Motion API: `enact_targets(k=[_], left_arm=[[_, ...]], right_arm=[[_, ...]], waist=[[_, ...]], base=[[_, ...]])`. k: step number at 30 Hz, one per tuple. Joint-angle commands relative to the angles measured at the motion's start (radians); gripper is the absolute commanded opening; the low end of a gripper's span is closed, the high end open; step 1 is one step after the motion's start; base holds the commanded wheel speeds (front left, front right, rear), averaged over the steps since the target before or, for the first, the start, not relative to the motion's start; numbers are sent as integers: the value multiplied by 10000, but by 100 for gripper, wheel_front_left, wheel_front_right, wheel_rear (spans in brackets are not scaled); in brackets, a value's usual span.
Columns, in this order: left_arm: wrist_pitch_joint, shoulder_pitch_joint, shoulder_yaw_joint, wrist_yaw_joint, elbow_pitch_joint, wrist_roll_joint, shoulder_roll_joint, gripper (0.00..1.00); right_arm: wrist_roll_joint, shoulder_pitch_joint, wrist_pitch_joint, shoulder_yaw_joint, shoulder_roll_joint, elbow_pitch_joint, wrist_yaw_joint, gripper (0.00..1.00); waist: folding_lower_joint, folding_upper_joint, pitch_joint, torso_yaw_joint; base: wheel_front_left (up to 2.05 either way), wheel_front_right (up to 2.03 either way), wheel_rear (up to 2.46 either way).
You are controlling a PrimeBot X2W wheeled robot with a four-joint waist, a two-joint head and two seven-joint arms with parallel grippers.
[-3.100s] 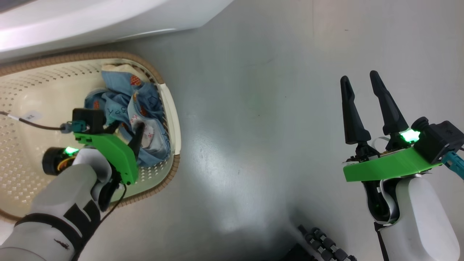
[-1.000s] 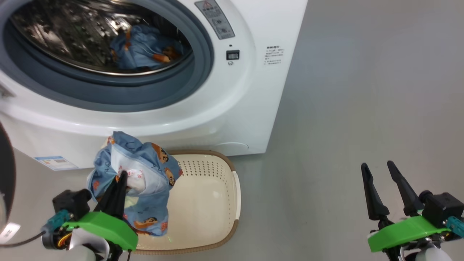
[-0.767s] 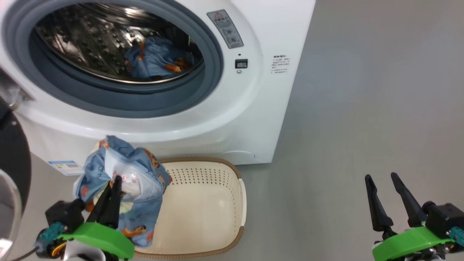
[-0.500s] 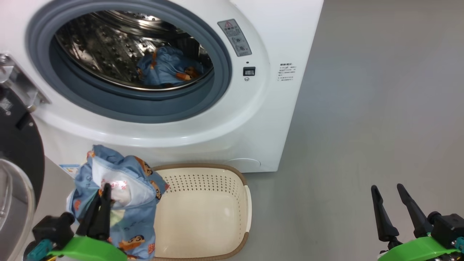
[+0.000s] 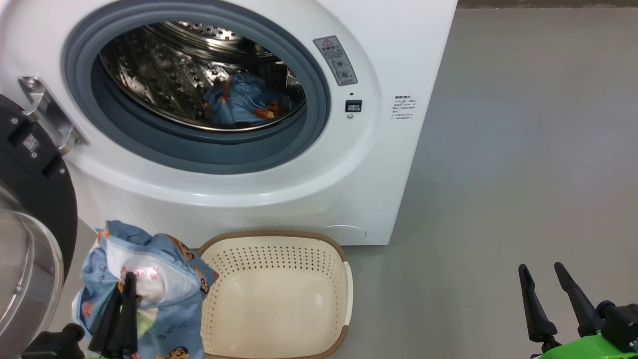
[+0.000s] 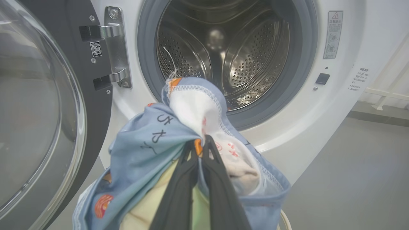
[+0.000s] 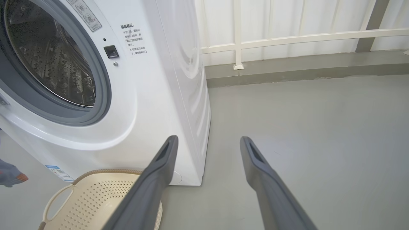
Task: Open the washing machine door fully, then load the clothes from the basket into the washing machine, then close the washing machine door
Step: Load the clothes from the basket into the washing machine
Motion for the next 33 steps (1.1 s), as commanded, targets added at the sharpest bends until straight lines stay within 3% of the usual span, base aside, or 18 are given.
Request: enact_targets(k=[1, 20, 27, 33], left_arm=[[-135, -164, 436, -14, -341, 131, 130, 0], [-135, -571, 537, -14, -603, 129, -82, 0], [-135, -1881, 313, -14, -288, -47, 121, 0], [-135, -4001, 269, -14, 242, -139, 521, 0]], right_arm=[[46, 13, -48, 164, -193, -262, 16, 100], [12, -176, -48, 215, -190, -342, 16, 100], [-23, -681, -48, 361, -81, -406, 16, 100], [-49, -1407, -48, 509, 110, -403, 16, 100]], waist=[[0, 0, -2, 3], [0, 0, 421, -158], [0, 0, 1243, -325], [0, 0, 2240, -712]], base=[[0, 0, 0], [0, 0, 0], [0, 0, 0], [0, 0, 0]])
